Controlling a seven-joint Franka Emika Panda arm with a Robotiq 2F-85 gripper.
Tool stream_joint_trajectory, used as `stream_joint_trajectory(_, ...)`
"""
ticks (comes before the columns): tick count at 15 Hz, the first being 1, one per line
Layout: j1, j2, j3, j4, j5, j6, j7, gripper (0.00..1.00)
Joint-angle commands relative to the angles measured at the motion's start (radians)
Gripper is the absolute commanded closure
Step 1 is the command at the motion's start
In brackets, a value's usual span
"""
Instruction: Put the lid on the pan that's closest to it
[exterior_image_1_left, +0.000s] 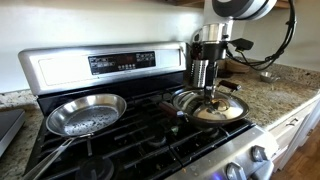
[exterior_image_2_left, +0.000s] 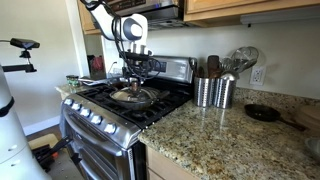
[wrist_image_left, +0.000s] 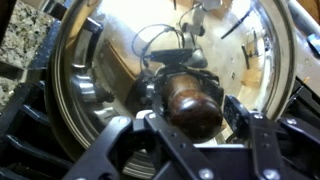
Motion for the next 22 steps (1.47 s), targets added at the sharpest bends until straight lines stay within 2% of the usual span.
stream_joint_trajectory(1, -0.009, 0.001, 0.004, 0.019, 0.01, -0.021, 0.003, 0.64)
stream_joint_trajectory(3, -0.008, -0.002, 0.004, 0.021, 0.007, -0.022, 0.006, 0.77)
stream_joint_trajectory(4, -0.008, -0.003, 0.005, 0.021, 0.007, -0.022, 0.005, 0.8)
stream_joint_trajectory(14, 0.002, -0.024, 0.009, 0.02, -0.026, 0.006, 0.024, 0.8)
stream_joint_trajectory(19, 0.003, 0.001, 0.005, 0.012, -0.081, 0.074, 0.025, 0.8)
stream_joint_trajectory(22, -0.002, 0.021, 0.011, 0.007, -0.074, 0.121, 0.0, 0.8)
